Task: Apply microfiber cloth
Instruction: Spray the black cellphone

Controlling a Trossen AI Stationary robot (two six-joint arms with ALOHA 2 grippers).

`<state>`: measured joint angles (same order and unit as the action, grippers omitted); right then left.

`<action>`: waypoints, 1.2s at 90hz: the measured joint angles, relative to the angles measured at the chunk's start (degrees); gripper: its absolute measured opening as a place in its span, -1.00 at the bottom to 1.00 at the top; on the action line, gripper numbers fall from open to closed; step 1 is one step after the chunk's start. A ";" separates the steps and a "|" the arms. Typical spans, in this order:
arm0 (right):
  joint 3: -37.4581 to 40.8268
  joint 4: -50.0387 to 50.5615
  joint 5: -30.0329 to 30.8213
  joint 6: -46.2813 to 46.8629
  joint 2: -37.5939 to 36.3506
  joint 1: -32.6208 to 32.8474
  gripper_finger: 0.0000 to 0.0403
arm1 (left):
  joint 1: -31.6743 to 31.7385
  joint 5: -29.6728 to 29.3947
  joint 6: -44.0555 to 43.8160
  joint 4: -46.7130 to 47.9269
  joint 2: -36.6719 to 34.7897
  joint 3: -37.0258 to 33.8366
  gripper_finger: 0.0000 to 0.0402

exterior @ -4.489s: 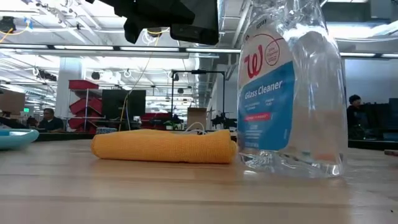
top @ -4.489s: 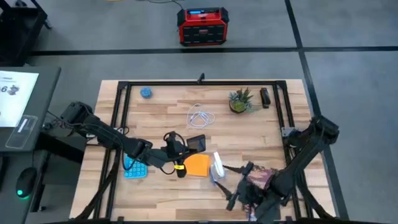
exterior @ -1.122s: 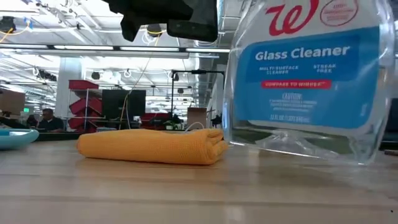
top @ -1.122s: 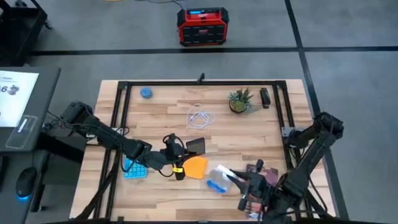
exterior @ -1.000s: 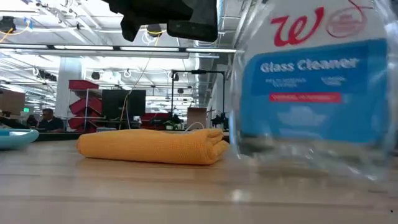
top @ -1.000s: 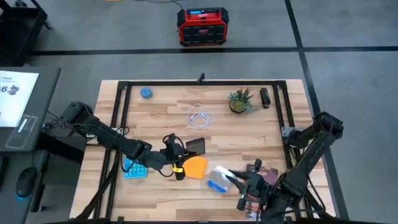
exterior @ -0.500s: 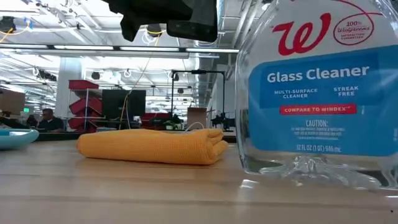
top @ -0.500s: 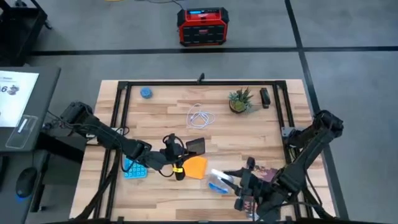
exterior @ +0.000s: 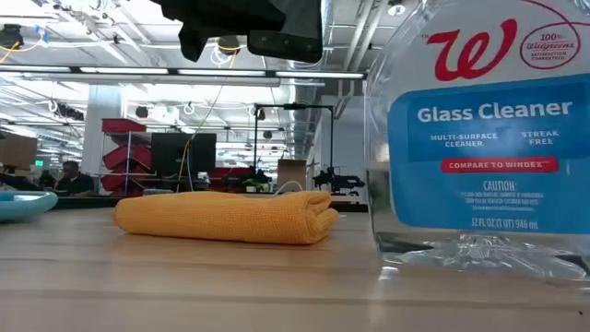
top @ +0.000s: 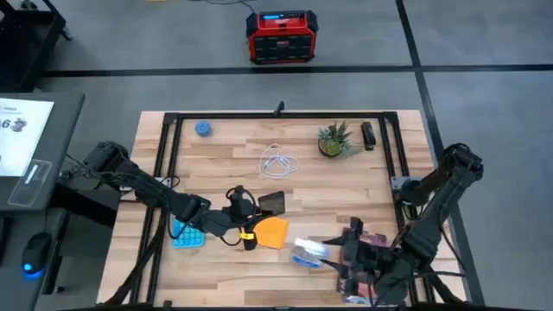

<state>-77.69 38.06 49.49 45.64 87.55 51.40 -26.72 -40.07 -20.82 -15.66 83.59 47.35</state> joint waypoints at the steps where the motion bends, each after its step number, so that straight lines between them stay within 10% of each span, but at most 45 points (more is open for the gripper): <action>1: 0.00 0.16 -0.11 0.37 0.07 0.00 -0.01 | 0.00 -0.01 0.00 -0.01 0.00 0.00 -0.92; 43: 0.00 -10.44 -10.62 -7.53 1.37 1.05 -0.07 | 0.00 0.00 0.02 -0.04 0.00 0.00 -0.92; 74: 2.20 5.82 -6.81 4.64 1.71 1.58 -0.05 | 0.00 0.02 0.02 0.37 0.00 0.00 -0.92; 108: 7.78 -9.74 -7.01 -9.77 1.62 -3.39 0.43 | 0.02 -0.01 0.02 0.42 0.00 0.00 -0.92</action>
<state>-69.91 28.33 42.48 35.86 89.17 48.01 -26.70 -40.08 -20.80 -15.25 83.59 47.35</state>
